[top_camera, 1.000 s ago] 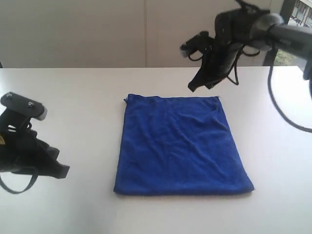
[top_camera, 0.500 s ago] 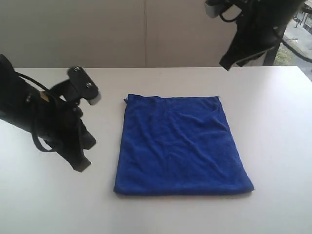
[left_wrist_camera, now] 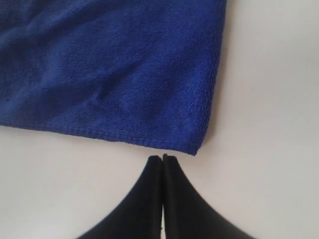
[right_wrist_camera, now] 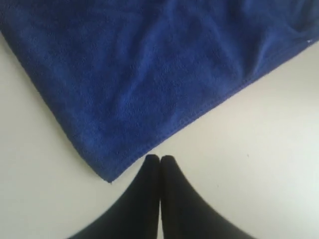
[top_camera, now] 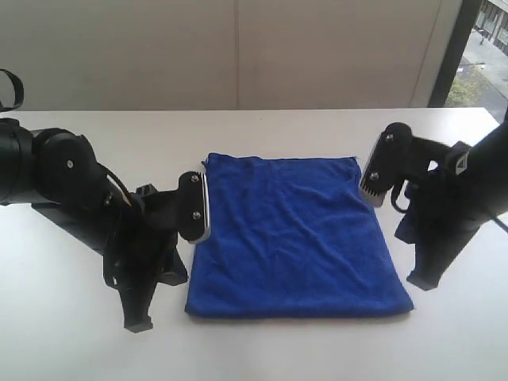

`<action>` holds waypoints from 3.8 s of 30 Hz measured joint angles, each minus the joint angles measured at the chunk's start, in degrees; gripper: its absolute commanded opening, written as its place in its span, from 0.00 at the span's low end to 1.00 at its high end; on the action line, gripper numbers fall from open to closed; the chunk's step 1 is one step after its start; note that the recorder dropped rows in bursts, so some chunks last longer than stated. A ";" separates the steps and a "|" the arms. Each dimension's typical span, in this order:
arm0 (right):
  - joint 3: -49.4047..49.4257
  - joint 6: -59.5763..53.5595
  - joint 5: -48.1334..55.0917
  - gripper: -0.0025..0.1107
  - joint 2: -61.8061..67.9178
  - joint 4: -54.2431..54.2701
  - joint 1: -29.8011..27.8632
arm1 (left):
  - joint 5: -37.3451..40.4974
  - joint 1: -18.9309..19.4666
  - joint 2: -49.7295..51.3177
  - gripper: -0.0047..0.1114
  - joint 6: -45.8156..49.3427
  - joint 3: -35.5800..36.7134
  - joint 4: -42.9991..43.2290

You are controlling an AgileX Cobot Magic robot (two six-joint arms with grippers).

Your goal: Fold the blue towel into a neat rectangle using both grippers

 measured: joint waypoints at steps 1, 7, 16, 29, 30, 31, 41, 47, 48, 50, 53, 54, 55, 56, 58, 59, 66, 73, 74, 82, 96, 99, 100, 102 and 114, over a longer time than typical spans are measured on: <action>1.05 -1.91 -1.95 0.12 0.43 0.81 0.00 | 0.00 0.00 0.32 0.12 1.16 0.00 0.00; 2.97 -17.11 -5.18 0.42 4.06 5.66 0.00 | -0.09 0.00 0.93 0.42 6.25 0.00 0.00; 2.97 -33.56 -2.75 0.48 10.81 6.71 0.00 | 0.49 -2.66 3.48 0.48 14.34 0.00 -1.16; 2.97 -34.90 -2.80 0.48 14.86 5.77 0.00 | -7.26 -5.06 7.65 0.48 14.72 0.00 -2.47; 2.97 -34.90 -2.60 0.48 14.86 5.63 0.00 | -7.26 -5.06 7.77 0.48 14.72 0.00 -2.47; 2.97 -34.90 -2.56 0.48 14.86 5.60 0.00 | -7.26 -5.06 8.00 0.48 14.72 0.00 -2.47; 3.50 -35.02 -3.35 0.48 14.86 3.57 0.00 | -8.02 -5.06 9.29 0.48 14.72 -0.55 -2.57; 5.34 -35.02 -5.79 0.46 14.95 3.07 0.00 | -8.79 -5.06 9.99 0.45 14.72 -1.02 -2.87; 5.46 -35.02 -5.79 0.45 14.95 3.07 0.00 | -8.79 -5.06 9.99 0.43 14.72 -1.00 -2.98; 5.54 -35.02 -5.91 0.41 14.95 3.07 0.00 | -8.79 -5.06 10.22 0.35 14.72 -1.00 -3.10; 5.59 -35.02 -6.27 0.36 15.21 3.07 0.00 | -8.31 -5.06 10.34 0.25 14.72 -1.00 -3.48; 5.59 -34.90 -6.43 0.34 15.50 3.07 0.00 | -8.06 -5.06 10.34 0.24 14.72 -1.00 -3.48; 5.59 -34.67 -6.42 0.33 15.60 3.07 0.00 | -7.92 -5.06 10.34 0.22 14.72 -1.00 -3.48; 5.59 -34.47 -6.55 0.31 15.88 3.07 0.00 | -7.69 -5.06 10.34 0.21 14.72 -1.00 -3.48; 5.59 -33.89 -6.58 0.28 16.17 3.07 0.00 | -7.39 -5.06 10.34 0.21 14.72 -1.00 -3.48; 5.59 -33.67 -6.69 0.27 16.27 3.07 0.00 | -7.27 -5.06 10.34 0.21 14.72 -1.00 -3.48; 5.59 -31.65 -7.57 0.11 16.40 3.07 0.00 | -6.94 -5.06 10.46 0.20 14.72 -1.04 -3.48; 5.59 -29.49 -8.32 0.02 16.40 3.07 0.00 | -5.68 -5.06 10.46 0.04 14.72 -1.17 -3.60; 5.59 -29.36 -8.32 0.02 16.40 3.07 0.00 | -5.45 -5.06 10.46 0.04 14.72 -1.17 -3.60; 5.68 -27.40 -6.74 0.02 14.91 3.07 0.00 | -1.41 -5.06 10.22 0.04 14.72 -1.38 -3.60; 5.68 -22.50 7.12 0.02 10.84 5.43 3.08 | 17.50 -5.08 8.17 0.04 8.09 -0.75 -2.64; 5.68 -21.55 10.23 0.02 10.84 5.43 4.93 | 19.43 -5.08 7.41 0.04 6.14 -0.75 -2.18; 5.68 -21.01 10.83 0.02 10.84 5.29 5.55 | 19.82 -5.08 7.06 0.04 5.73 -0.75 -2.18; 5.68 -20.35 11.36 0.02 10.84 5.17 6.59 | 20.68 -5.08 6.12 0.04 5.14 -0.75 -1.98; 5.68 -19.12 7.31 0.02 4.10 4.57 7.31 | 20.73 -5.08 -0.44 0.04 2.92 -0.75 0.57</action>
